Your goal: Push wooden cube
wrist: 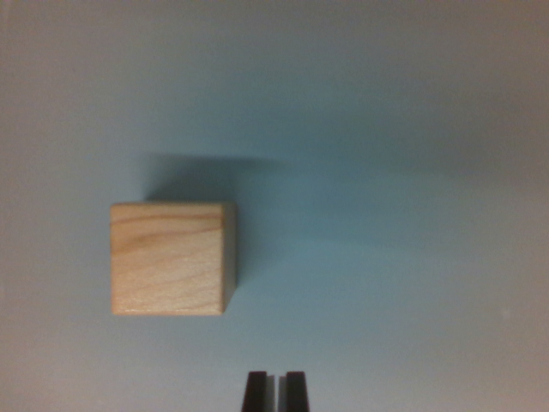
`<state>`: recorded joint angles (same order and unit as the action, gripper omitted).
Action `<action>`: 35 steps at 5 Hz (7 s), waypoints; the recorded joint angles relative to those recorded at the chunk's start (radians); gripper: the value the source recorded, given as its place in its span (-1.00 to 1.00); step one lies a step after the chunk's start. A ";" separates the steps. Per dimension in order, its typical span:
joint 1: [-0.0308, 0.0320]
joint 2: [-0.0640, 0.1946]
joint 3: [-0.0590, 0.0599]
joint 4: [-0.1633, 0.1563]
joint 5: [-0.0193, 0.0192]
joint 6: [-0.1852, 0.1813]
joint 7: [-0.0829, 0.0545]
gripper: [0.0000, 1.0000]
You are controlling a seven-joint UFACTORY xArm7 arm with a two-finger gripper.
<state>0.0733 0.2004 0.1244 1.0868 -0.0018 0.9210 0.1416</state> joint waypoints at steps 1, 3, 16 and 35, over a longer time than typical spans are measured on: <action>0.0068 0.014 0.008 -0.029 -0.0022 -0.042 0.010 -1.00; 0.0132 0.028 0.015 -0.056 -0.0043 -0.081 0.020 -1.00; 0.0390 0.083 0.045 -0.166 -0.0128 -0.241 0.060 -1.00; 0.0414 0.144 0.041 -0.085 -0.0193 -0.220 0.057 1.00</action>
<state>0.1147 0.3444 0.1653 1.0017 -0.0211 0.7010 0.1989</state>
